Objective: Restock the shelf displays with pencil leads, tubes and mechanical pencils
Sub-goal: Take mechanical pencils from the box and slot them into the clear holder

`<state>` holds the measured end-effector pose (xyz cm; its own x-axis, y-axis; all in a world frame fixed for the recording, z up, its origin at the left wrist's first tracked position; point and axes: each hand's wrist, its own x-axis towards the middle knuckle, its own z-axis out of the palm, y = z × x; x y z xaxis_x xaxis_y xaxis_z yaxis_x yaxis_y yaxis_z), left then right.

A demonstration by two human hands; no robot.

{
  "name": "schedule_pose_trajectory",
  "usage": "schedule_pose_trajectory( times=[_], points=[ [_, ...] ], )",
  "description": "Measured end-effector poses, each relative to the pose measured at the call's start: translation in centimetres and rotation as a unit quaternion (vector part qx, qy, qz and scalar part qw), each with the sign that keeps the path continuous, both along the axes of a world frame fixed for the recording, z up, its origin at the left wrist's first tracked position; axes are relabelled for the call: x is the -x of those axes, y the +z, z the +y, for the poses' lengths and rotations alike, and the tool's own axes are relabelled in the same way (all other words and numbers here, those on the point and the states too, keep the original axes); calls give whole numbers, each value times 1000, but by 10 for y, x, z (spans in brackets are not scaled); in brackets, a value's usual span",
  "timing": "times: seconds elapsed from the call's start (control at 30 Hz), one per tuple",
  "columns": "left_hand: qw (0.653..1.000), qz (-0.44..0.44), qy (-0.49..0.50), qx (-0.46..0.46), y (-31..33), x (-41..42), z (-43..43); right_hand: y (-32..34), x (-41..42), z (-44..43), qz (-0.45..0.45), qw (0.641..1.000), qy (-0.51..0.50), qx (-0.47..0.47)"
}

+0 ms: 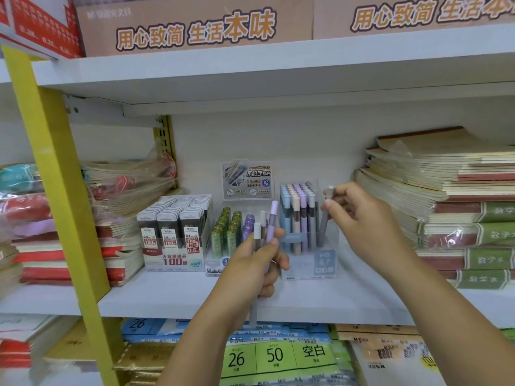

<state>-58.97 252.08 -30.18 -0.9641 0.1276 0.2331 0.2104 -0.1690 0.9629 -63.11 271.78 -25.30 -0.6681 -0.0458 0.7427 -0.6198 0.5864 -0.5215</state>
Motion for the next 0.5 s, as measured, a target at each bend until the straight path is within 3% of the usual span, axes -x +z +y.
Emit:
schedule_pose_trajectory(
  times=[0.13,0.33,0.5],
  points=[
    [1000,-2,9,8,2,0,1,-3,2,0,21,1000,8,4],
    [999,20,6,26,1,-1,1,-10,13,-2,81,994,-69,-24],
    [998,43,-1,39,0,-2,1,-15,21,-2,31,992,-106,-55]
  ],
)
